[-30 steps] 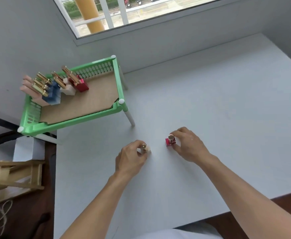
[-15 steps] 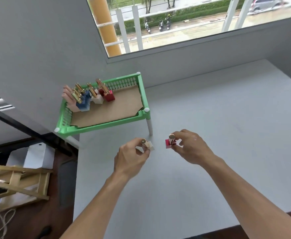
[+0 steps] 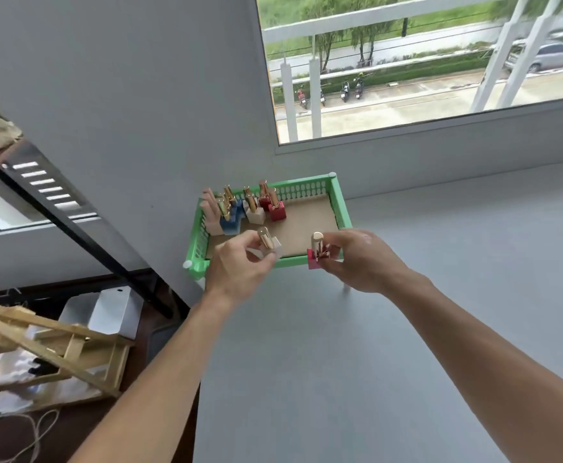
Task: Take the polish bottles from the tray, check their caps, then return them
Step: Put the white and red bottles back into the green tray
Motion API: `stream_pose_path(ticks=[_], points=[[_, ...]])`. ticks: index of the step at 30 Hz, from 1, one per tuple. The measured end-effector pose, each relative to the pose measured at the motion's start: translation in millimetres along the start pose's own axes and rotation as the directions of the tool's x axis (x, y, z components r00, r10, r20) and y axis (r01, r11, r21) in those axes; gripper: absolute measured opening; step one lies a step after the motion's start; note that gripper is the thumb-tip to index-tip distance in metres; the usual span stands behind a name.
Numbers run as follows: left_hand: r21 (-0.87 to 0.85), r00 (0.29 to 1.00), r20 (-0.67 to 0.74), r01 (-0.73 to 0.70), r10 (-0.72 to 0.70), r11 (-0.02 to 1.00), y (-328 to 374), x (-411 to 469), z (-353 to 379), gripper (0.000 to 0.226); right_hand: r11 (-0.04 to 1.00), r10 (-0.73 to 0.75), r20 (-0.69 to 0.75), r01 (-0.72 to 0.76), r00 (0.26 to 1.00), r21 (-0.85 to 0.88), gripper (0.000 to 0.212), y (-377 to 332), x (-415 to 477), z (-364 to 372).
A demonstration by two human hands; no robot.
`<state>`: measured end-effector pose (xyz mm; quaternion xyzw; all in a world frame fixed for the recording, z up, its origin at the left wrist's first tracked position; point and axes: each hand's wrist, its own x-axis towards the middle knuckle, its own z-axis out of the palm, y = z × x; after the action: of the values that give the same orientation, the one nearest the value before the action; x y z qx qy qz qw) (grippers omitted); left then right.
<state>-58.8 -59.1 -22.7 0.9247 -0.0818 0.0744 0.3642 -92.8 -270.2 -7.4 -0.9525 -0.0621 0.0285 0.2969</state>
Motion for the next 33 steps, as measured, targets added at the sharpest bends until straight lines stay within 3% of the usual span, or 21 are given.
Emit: stream_pose_path(ticks=[12,24,28,31,33], points=[[0.180,0.996,0.049,0.066,-0.076,0.981,-31.6,65.6,6.8,0.019,0.997,0.040,0.027,-0.038,0.999,-0.063,0.011,-10.8,81.5,22.3],[0.194,0.997,-0.044,0.071,-0.063,0.978,-47.1,89.3,26.3,0.020,0.994,0.093,0.022,-0.092,0.995,-0.064,0.034,3.5,137.5,44.3],[0.132,0.988,-0.106,0.123,-0.110,0.984,-49.7,78.0,21.2,0.019,0.987,0.162,0.050,-0.162,0.985,-0.018,0.051,8.6,146.8,49.4],[0.110,0.992,-0.057,0.122,-0.116,0.986,-50.4,68.0,21.4,0.007,0.981,0.193,0.092,-0.192,0.977,-0.014,0.052,10.5,154.3,50.2],[0.124,0.996,-0.009,0.093,-0.093,0.988,-48.9,64.6,22.9,0.011,0.982,0.190,0.110,-0.190,0.976,-0.010,0.051,7.6,159.2,50.4]])
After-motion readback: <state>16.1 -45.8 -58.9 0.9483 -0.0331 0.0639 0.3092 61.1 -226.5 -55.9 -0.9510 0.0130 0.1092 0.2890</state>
